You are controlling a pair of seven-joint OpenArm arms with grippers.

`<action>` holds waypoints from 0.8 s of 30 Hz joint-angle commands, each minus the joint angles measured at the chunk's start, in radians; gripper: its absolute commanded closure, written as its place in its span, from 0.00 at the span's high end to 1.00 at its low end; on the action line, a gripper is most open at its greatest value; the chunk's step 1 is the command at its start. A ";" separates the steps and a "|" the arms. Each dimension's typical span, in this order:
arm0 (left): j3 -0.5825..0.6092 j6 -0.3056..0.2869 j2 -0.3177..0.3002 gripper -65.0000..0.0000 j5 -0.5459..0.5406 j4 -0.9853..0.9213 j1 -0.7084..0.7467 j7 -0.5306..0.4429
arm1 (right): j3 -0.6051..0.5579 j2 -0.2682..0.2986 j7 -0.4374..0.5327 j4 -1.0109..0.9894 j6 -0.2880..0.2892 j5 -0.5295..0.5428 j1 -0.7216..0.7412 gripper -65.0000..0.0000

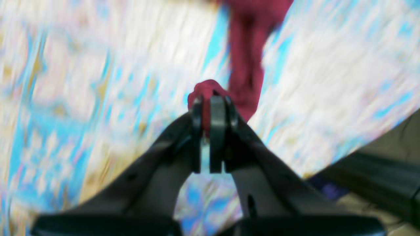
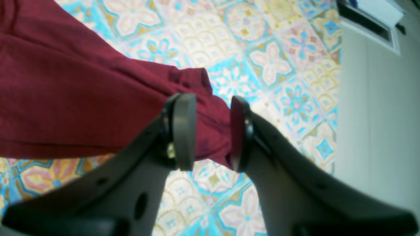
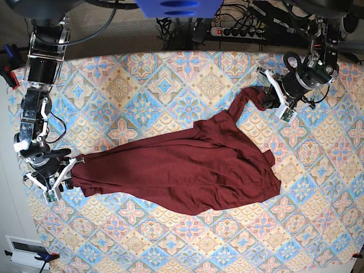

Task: Layout the t-shirt on the table in an organized manner, then fold the t-shirt properly
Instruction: 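Release the sleeve and move the left gripper back over the shirt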

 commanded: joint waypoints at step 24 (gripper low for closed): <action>0.247 -0.001 0.193 0.41 -0.007 -0.131 -0.282 0.158 | 0.008 0.019 0.022 0.018 -0.004 0.004 -0.059 0.27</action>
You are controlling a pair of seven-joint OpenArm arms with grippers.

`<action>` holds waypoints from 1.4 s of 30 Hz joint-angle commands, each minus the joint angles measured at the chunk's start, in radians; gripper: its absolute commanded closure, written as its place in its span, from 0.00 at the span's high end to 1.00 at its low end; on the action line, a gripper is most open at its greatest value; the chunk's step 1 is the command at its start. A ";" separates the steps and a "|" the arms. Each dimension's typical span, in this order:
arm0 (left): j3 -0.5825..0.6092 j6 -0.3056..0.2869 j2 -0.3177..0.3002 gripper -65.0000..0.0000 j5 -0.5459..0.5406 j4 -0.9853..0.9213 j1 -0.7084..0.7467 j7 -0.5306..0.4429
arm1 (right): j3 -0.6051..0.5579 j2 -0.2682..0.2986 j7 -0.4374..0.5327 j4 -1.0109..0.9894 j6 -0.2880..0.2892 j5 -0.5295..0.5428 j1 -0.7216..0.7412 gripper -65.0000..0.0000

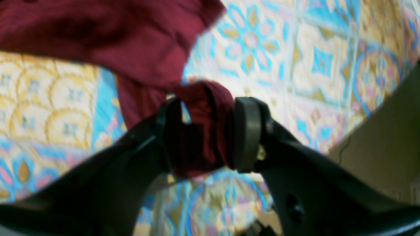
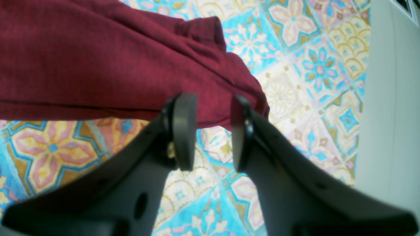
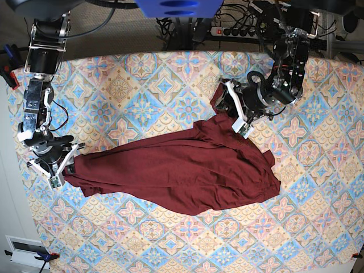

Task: Layout the t-shirt on the table in an organized manner, then fold the t-shirt properly
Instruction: 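Release the sleeve and move the left gripper back over the shirt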

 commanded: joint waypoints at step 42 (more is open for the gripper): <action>-0.016 0.007 0.193 0.00 0.204 -0.307 -0.291 -0.082 | 0.008 0.019 0.023 0.068 -0.004 0.005 0.021 0.27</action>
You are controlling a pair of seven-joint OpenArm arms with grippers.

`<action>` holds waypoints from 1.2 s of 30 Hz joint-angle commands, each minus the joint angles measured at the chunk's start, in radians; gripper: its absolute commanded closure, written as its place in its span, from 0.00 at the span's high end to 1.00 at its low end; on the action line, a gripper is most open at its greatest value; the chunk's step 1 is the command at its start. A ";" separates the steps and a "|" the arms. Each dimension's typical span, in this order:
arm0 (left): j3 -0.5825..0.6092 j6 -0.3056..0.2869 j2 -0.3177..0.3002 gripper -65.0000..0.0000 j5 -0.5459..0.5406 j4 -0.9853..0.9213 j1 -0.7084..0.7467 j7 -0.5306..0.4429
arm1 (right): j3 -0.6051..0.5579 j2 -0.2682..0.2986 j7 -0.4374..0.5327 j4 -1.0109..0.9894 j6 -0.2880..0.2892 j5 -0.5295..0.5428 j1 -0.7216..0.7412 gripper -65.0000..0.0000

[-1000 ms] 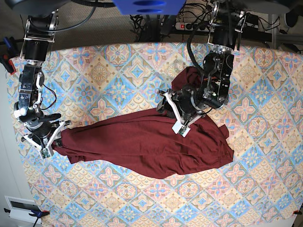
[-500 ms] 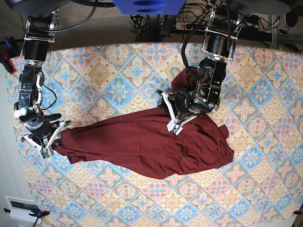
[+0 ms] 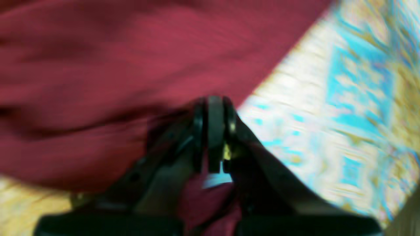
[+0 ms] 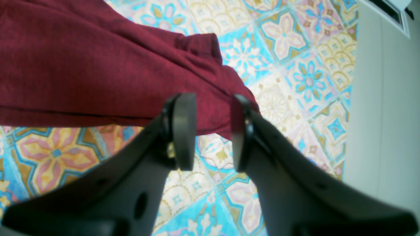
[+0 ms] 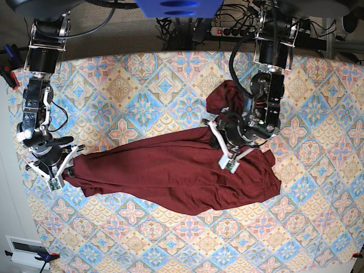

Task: Layout the t-shirt on the table in an organized manner, then fold the t-shirt properly
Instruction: 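Release the sleeve and move the left gripper back over the shirt, then lower the left gripper onto the shirt edge and grasp it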

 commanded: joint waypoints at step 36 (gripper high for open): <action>-0.804 -0.009 -0.385 0.00 -0.376 0.161 0.348 -0.019 | -0.077 0.014 0.023 0.026 0.067 0.008 -0.153 0.27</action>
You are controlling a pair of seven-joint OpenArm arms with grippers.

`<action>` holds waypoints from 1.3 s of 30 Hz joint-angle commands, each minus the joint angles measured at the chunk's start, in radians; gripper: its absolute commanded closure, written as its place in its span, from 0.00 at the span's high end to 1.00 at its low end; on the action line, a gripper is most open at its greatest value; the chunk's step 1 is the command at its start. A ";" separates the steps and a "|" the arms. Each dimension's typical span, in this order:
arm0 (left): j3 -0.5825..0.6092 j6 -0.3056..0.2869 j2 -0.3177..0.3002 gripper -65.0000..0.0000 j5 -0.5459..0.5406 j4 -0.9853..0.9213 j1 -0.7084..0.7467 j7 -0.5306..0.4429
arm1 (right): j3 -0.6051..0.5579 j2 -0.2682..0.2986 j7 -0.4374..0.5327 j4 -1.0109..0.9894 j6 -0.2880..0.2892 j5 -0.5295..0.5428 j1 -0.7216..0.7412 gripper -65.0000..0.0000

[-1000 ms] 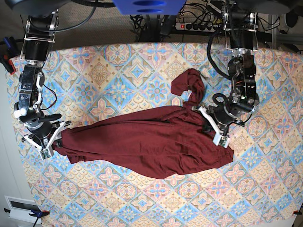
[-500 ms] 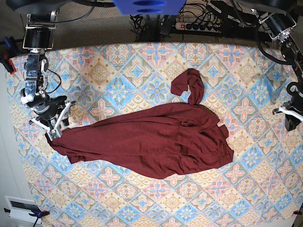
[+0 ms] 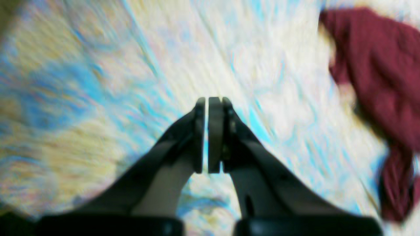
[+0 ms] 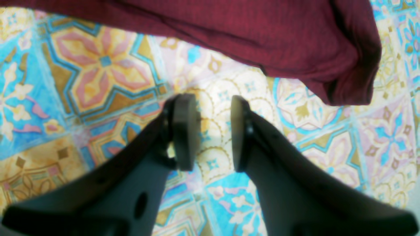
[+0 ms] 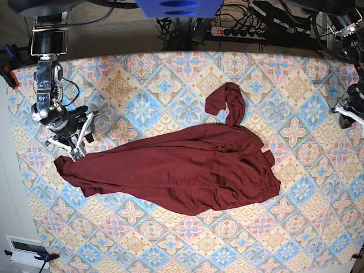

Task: Layout the t-shirt on the table in an organized manner, then fold the t-shirt properly
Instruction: 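Lower the left gripper onto the shirt edge and grasp it, then pull the shirt edge with the left gripper away from the right gripper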

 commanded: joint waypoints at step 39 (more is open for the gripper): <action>0.581 -0.001 0.212 0.28 0.133 -0.301 -0.363 -0.075 | 0.007 0.016 0.017 0.054 -0.002 0.007 0.018 0.27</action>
